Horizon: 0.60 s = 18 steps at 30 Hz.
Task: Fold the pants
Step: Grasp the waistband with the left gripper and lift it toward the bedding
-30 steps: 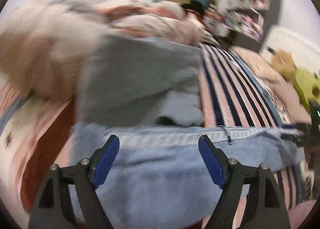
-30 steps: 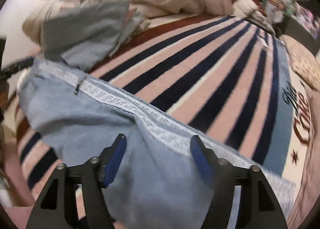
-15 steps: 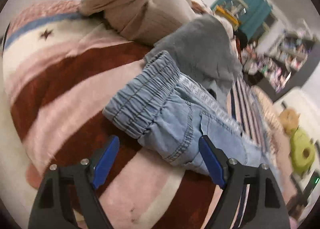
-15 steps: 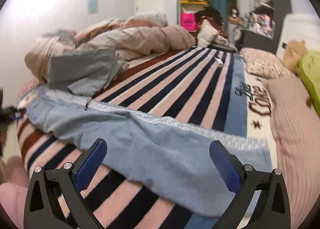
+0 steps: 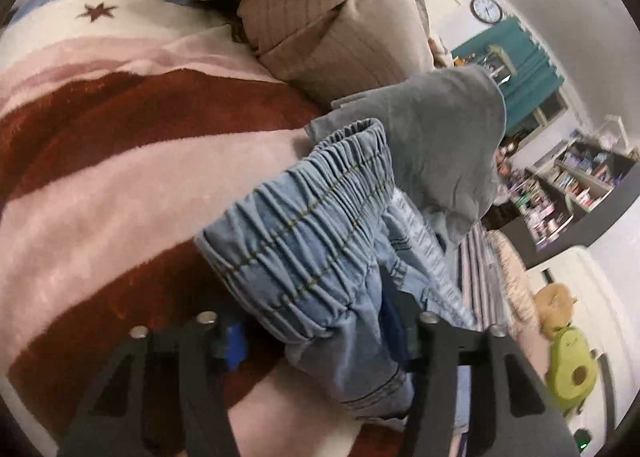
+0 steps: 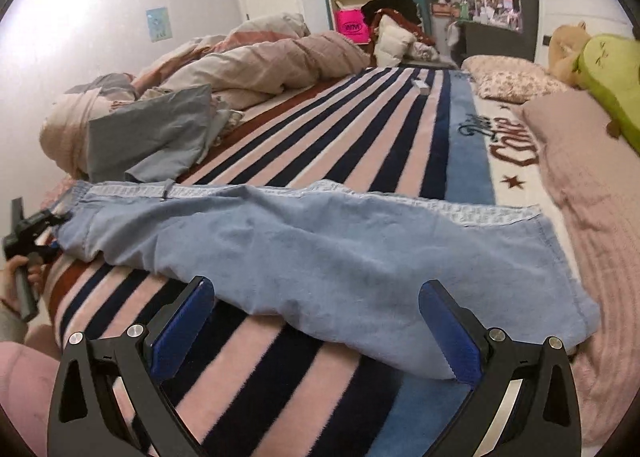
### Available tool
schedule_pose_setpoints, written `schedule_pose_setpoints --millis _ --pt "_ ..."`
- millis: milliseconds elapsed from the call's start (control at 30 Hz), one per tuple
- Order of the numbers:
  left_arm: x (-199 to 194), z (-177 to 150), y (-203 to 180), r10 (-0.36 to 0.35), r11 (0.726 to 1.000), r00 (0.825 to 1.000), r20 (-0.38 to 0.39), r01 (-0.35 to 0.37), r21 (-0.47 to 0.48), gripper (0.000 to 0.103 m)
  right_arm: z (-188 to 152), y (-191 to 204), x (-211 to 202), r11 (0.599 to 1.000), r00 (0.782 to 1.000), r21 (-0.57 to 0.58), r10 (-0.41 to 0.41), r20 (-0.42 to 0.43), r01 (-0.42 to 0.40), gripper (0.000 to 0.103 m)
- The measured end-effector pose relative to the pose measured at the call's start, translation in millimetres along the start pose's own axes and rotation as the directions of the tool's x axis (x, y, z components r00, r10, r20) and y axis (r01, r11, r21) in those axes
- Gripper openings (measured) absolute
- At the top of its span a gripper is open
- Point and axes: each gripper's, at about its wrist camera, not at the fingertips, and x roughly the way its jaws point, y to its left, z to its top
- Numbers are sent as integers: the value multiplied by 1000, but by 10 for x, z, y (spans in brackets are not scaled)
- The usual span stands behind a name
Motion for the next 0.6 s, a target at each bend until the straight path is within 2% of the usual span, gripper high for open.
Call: schedule_pose_setpoints --millis 33,133,267,400,500,600 --pt "-5 0 -15 -4 1000 1000 -1 4 3 36 -2 -4 6 1000 1000 8 5 2 -5 102" --pt "-106 19 -163 -13 998 999 44 10 54 27 -5 -11 1 1000 1000 19 24 6 -24 102" --pt "-266 142 -410 -14 993 995 102 2 117 24 2 -16 -58 999 999 21 46 22 -46 102" --pt "-350 357 -687 34 979 987 159 -65 193 23 -8 -30 -149 998 997 22 64 39 -65 102" --pt "-367 487 -823 92 968 975 203 -135 212 23 -37 -79 -214 997 996 23 67 50 -68 102" --pt "-377 500 -1035 107 951 970 218 -164 262 23 -65 -162 -262 997 996 33 64 56 -66 102"
